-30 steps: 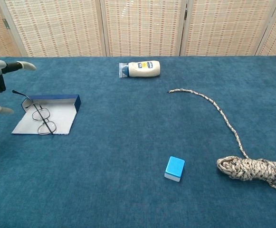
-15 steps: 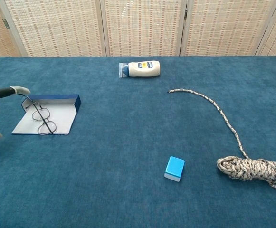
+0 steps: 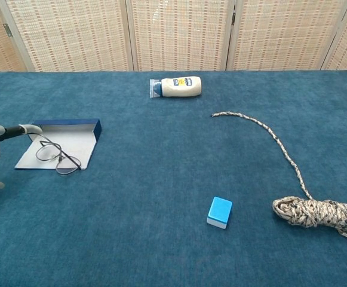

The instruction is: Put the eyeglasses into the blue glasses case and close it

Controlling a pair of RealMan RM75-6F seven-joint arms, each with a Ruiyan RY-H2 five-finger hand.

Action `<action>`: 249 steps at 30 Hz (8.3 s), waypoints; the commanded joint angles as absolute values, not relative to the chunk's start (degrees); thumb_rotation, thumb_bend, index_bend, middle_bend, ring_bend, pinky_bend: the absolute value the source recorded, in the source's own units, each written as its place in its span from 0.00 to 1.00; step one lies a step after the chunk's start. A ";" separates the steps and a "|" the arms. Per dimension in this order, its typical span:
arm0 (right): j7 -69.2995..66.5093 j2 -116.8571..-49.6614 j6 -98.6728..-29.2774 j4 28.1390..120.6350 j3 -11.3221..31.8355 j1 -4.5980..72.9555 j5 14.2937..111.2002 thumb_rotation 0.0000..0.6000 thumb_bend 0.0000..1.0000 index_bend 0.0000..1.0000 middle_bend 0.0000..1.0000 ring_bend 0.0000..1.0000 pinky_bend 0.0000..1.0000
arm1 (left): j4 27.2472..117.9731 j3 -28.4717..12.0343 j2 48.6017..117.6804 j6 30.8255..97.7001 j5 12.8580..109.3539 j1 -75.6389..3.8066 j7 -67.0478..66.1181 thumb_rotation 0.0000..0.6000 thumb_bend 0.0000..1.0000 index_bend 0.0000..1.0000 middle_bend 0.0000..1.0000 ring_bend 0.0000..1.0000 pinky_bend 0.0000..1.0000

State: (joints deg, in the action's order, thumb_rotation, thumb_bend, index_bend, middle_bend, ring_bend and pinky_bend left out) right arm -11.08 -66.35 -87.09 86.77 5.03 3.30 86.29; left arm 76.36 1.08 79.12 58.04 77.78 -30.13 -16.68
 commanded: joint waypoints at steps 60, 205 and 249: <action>-12.68 -66.51 -88.12 85.53 4.80 2.39 86.34 1.00 0.34 0.33 0.52 0.45 0.31 | 92.07 1.50 75.71 52.35 66.12 -34.03 -30.73 1.00 0.22 0.00 0.99 0.95 0.95; -14.85 -67.09 -88.21 83.45 4.98 1.39 85.67 1.00 0.34 0.33 0.53 0.47 0.31 | 89.04 2.63 75.69 45.85 40.01 -49.46 -40.88 1.00 0.22 0.00 0.99 0.95 0.95; -15.03 -66.74 -88.73 83.37 4.89 0.56 85.28 1.00 0.34 0.33 0.53 0.47 0.31 | 80.37 3.39 80.67 43.97 33.41 -54.00 -39.44 1.00 0.22 0.00 0.99 0.95 0.95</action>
State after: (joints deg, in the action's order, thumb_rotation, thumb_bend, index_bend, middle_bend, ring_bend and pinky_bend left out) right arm -15.03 -66.74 -88.73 83.37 4.89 0.56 85.28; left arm 80.37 3.36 80.71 43.91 33.45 -53.97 -39.43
